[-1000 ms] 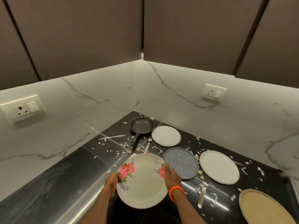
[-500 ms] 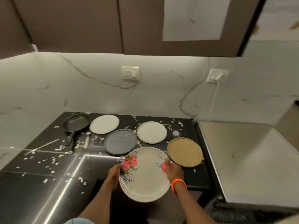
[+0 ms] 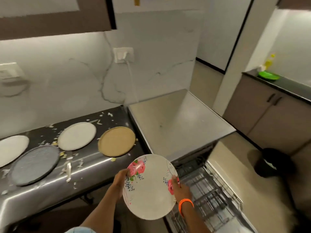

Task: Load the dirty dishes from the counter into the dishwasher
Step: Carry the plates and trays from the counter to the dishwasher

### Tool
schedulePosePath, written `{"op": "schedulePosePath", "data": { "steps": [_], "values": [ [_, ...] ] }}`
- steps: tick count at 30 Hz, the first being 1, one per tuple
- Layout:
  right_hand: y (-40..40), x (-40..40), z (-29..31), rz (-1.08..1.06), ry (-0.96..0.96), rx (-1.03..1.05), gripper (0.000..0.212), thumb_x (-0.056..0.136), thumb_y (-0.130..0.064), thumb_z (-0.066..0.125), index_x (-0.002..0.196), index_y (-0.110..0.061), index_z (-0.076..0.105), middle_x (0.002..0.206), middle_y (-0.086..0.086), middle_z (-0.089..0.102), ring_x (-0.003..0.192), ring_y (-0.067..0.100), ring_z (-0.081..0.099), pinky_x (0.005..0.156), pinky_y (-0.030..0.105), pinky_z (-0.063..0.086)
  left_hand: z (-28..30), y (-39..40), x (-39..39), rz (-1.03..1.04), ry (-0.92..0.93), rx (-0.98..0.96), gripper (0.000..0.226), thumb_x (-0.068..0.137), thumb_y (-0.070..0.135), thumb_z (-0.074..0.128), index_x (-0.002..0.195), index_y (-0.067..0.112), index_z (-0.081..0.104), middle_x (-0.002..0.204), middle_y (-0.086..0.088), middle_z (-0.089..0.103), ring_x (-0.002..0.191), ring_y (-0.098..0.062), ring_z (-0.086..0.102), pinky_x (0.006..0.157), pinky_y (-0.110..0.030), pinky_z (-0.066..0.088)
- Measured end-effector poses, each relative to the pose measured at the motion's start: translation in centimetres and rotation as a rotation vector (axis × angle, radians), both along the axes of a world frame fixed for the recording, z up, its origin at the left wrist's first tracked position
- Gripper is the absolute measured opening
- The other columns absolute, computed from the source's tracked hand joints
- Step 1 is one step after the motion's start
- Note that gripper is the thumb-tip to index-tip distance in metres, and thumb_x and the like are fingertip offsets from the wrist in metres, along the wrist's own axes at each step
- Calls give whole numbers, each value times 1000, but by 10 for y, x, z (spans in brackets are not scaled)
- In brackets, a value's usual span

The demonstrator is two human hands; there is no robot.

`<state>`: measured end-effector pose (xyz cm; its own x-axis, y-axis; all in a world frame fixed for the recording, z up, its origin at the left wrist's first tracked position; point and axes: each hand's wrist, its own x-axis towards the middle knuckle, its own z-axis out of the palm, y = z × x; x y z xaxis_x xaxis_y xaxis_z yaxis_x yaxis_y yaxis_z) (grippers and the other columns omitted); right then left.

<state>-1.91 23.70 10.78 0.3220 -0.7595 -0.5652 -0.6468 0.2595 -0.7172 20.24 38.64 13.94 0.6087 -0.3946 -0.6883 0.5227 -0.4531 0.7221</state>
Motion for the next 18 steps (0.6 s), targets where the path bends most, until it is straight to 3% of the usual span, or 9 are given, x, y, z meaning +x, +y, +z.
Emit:
{"op": "schedulePosePath", "data": {
  "steps": [3,6,8,11,14,18],
  "values": [
    [-5,-43,-20,-130,5,66,67,79,-84,39,82,-24,69,83,5,71,81,24,66,76,33,54,-20,-37,-28,-163,88,27,32,76,21,54,95,-2,67,90,-26,73,77,-38,69,72,-41,55],
    [-9,-78,-40,-239,119,132,92,76,-89,27,98,-14,75,99,13,73,91,27,65,81,30,48,-54,-65,-50,-292,156,70,51,71,26,57,111,-5,66,103,-29,73,91,-45,71,80,-49,59],
    [-15,-100,-64,-306,188,179,92,80,-87,26,104,-13,75,108,15,72,94,27,63,85,29,46,-77,-85,-63,-350,234,97,59,70,29,59,118,-4,64,108,-31,72,100,-49,69,90,-55,56],
    [-20,-115,-91,-350,275,245,83,86,-81,29,91,-12,76,102,16,73,95,29,66,90,34,51,-99,-112,-80,-405,325,135,47,84,29,56,116,-2,69,112,-30,71,107,-49,67,99,-55,52],
    [-27,-122,-123,-426,332,306,73,89,-74,32,70,-13,69,86,14,72,83,27,65,84,32,52,-142,-139,-84,-449,364,190,37,94,24,57,115,-3,72,110,-27,73,102,-46,70,99,-56,53],
    [-41,-115,-172,-540,319,409,56,93,-59,55,68,-11,70,85,15,73,82,29,66,83,34,53,-207,-161,-80,-490,376,283,33,76,11,65,105,-4,71,90,-20,76,85,-38,70,81,-44,56]
  ]
}}
